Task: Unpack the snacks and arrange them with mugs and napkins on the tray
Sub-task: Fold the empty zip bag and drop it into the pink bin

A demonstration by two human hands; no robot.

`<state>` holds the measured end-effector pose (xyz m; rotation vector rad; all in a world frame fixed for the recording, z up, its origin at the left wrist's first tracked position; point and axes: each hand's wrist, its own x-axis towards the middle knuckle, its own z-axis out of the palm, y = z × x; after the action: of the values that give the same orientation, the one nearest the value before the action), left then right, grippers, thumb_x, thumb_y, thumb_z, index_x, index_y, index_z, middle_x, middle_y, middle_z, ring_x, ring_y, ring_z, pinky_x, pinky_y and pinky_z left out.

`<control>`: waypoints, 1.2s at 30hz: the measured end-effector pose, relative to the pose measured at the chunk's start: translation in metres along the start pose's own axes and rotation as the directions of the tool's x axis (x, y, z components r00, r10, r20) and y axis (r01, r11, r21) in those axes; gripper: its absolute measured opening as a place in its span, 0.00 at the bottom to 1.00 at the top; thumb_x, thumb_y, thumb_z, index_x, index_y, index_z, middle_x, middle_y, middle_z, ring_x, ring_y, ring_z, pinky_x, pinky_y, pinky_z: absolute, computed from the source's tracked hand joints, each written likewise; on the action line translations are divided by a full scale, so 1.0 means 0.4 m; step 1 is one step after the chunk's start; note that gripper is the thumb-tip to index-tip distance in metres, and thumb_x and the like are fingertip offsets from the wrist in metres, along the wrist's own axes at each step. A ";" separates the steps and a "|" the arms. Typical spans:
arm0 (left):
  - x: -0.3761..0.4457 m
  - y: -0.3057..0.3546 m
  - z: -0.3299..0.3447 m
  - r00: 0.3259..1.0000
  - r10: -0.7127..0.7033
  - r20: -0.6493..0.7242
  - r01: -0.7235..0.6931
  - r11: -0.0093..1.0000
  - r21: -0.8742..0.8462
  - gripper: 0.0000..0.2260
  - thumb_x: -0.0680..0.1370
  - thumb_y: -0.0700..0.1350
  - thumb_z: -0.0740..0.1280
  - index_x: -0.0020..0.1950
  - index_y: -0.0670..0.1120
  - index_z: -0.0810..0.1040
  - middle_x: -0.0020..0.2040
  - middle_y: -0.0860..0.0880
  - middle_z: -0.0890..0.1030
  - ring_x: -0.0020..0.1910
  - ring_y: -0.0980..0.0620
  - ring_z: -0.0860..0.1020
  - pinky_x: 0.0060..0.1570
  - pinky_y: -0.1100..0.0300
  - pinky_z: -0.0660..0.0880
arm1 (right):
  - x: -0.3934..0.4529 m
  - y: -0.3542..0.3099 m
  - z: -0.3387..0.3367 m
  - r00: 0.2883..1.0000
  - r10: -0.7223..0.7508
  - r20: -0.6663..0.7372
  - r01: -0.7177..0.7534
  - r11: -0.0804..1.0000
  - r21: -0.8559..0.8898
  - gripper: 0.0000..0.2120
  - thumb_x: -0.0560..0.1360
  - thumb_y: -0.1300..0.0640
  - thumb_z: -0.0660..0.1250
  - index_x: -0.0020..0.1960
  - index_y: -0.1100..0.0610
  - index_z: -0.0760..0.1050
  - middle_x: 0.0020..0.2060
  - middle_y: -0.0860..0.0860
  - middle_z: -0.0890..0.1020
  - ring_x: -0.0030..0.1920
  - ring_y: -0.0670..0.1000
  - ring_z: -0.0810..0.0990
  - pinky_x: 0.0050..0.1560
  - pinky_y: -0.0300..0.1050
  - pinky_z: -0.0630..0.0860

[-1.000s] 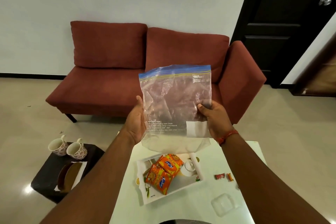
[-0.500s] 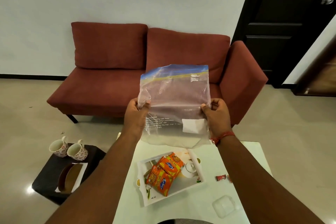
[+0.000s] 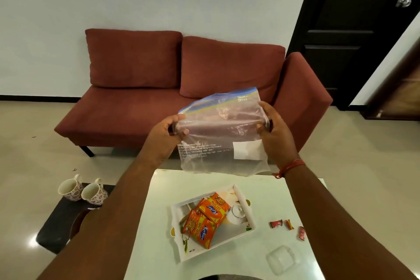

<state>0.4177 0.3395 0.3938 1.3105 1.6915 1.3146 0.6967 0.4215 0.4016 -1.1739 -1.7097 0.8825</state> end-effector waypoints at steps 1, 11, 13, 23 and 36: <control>0.004 0.001 -0.006 1.000 0.017 0.003 -0.017 0.996 0.090 0.19 0.75 0.39 0.73 0.65 0.46 0.77 0.54 0.51 0.82 0.50 0.55 0.80 0.51 0.72 0.75 | 0.007 0.003 -0.004 0.999 -0.026 0.042 0.030 0.996 -0.087 0.25 0.78 0.66 0.63 0.70 0.46 0.71 0.54 0.48 0.78 0.49 0.43 0.78 0.57 0.36 0.75; 0.035 0.021 0.009 0.924 0.377 -0.057 -0.262 0.736 0.624 0.06 0.76 0.44 0.71 0.47 0.41 0.82 0.44 0.49 0.70 0.47 0.50 0.69 0.45 0.57 0.65 | 0.013 -0.024 0.001 0.950 -0.140 0.279 0.307 0.577 -0.756 0.15 0.73 0.45 0.71 0.54 0.53 0.79 0.60 0.54 0.71 0.58 0.57 0.71 0.57 0.56 0.75; 0.036 0.049 0.038 0.901 0.431 0.041 -0.358 0.688 0.631 0.06 0.75 0.45 0.72 0.48 0.43 0.82 0.44 0.51 0.69 0.47 0.52 0.67 0.46 0.59 0.64 | 0.013 -0.053 0.026 0.907 -0.083 0.412 0.391 0.528 -0.754 0.20 0.72 0.39 0.69 0.59 0.49 0.76 0.65 0.51 0.70 0.62 0.56 0.72 0.58 0.55 0.75; 0.028 0.075 0.134 0.993 -0.002 -0.116 0.017 0.991 0.130 0.49 0.69 0.61 0.75 0.80 0.51 0.50 0.77 0.48 0.59 0.75 0.47 0.62 0.67 0.49 0.67 | 0.052 -0.054 0.096 0.979 0.188 0.082 -0.193 0.980 0.055 0.06 0.76 0.58 0.67 0.47 0.58 0.82 0.41 0.53 0.85 0.43 0.54 0.83 0.49 0.53 0.81; 0.060 0.034 0.105 0.968 -0.222 0.118 0.246 0.933 -0.263 0.09 0.75 0.37 0.71 0.54 0.46 0.78 0.53 0.43 0.83 0.50 0.44 0.82 0.51 0.47 0.81 | 0.037 -0.030 0.085 0.922 0.284 0.265 -0.342 0.916 0.209 0.10 0.78 0.65 0.65 0.47 0.52 0.81 0.40 0.49 0.85 0.38 0.47 0.82 0.34 0.42 0.80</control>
<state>0.4520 0.3762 0.3958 0.9582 1.4896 1.2782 0.6585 0.4289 0.4031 -1.2290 -1.5480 1.4402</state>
